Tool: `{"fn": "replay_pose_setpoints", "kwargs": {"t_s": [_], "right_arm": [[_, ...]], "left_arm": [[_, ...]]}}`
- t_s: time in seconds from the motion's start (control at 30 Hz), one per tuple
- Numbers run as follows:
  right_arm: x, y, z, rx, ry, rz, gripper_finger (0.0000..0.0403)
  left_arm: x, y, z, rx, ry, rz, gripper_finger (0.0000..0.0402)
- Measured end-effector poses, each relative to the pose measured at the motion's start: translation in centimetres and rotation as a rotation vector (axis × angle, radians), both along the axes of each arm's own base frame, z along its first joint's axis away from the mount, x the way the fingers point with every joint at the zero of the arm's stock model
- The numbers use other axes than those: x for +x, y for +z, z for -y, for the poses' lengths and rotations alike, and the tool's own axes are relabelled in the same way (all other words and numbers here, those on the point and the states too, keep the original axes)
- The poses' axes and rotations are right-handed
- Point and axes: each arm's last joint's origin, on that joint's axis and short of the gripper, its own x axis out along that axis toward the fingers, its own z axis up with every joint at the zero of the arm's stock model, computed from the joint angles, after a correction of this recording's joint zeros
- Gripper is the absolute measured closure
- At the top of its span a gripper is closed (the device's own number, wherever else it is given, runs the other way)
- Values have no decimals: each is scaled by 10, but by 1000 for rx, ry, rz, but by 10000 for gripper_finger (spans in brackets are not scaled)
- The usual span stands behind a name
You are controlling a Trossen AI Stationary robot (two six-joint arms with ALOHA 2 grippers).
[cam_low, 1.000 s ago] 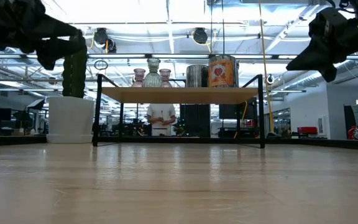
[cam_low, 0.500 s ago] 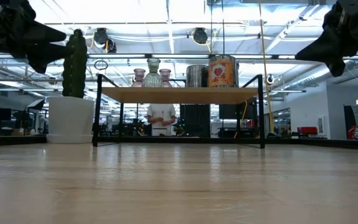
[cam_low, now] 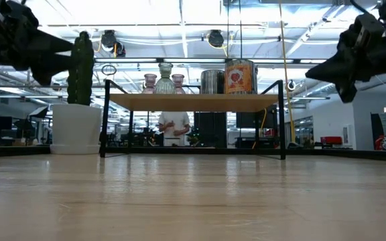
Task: Pick & Place candle stick holders
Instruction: Return to Home Position
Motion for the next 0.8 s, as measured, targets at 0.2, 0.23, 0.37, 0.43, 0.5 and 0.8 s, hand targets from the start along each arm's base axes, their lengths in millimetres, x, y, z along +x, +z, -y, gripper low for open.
{"fn": "replay_pose_setpoints", "kwargs": {"t_s": [0.2,0.23,0.37,0.43,0.5,0.8], "right_arm": [[1,-8,0,24,-5,-23,400],[1,-8,0,17,-5,-25,400],[1,-8,0,-25,1,-38,399],[1,-10,0,-41,4,-57,400],[1,-12,0,-46,5,-82,401],[-1,-16,0,-37,7,-136,399]], "left_arm": [[-1,2,-1,26,16,15,179],[-1,2,-1,26,16,16,179],[-1,2,-1,22,14,19,179],[-1,2,-1,12,5,21,179],[-1,1,0,10,-4,15,179],[-1,2,0,8,-1,16,179]]}}
